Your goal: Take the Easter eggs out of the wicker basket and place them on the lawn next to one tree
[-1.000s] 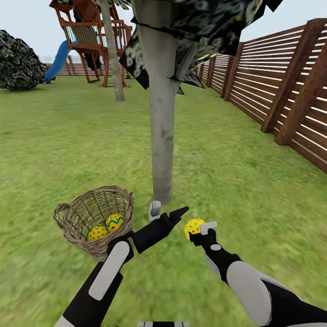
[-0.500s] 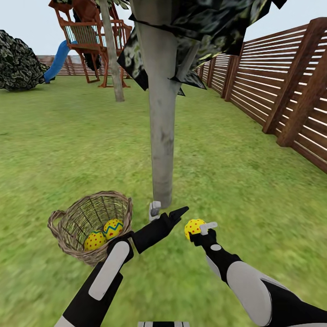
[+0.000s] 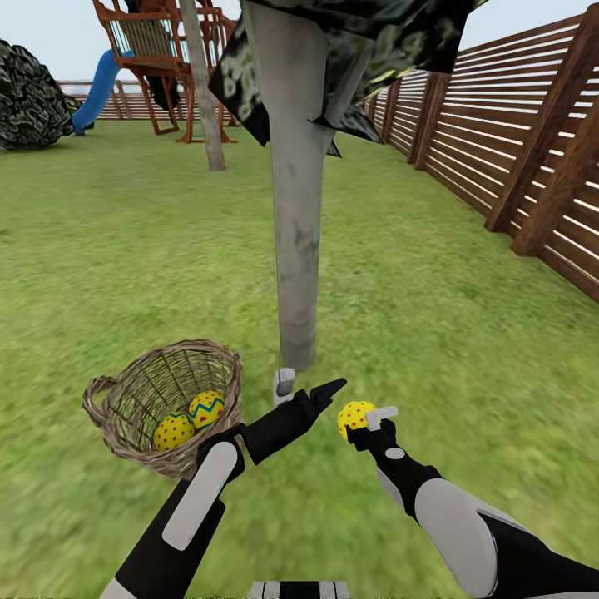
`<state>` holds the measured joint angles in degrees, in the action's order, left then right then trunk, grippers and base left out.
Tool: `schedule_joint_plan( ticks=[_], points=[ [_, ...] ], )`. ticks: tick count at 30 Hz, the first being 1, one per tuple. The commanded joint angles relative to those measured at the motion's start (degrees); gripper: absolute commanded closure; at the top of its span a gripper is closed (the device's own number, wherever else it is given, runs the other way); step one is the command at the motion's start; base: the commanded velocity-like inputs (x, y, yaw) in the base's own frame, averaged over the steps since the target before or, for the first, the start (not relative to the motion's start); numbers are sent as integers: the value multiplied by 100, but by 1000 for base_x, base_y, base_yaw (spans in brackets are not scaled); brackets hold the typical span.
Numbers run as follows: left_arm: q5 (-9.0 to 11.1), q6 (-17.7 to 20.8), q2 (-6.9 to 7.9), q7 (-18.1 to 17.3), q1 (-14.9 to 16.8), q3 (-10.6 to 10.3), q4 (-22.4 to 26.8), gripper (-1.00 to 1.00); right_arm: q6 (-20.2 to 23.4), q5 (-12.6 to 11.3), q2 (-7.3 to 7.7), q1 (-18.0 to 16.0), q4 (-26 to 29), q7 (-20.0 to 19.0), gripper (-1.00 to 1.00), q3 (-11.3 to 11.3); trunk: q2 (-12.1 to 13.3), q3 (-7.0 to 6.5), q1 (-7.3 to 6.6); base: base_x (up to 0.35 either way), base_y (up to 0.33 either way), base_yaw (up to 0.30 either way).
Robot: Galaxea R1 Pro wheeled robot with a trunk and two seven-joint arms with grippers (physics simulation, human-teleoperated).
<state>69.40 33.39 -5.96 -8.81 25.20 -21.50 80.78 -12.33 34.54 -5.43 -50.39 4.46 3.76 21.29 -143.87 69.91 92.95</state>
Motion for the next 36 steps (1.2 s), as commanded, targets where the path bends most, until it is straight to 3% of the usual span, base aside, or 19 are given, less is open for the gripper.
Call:
schedule_joint_plan(
  ticks=[1,17,23,36],
  points=[
    [21,27,-2,-4,2,5,-1,-100,-16,61,-2,-5,-6,28,100,42,-3,27,1,0,0,0],
    [21,25,-2,-6,2,5,-1,-100,-25,56,-8,-6,37,45,100,39,-25,382,42,0,0,0],
    [21,24,-2,-10,2,5,-9,-100,-33,61,-10,-6,38,45,100,40,-25,382,42,21,0,0],
    [21,21,-2,-15,2,5,-3,-100,-33,61,-11,-6,38,45,100,39,-25,382,42,220,0,0]
  ],
)
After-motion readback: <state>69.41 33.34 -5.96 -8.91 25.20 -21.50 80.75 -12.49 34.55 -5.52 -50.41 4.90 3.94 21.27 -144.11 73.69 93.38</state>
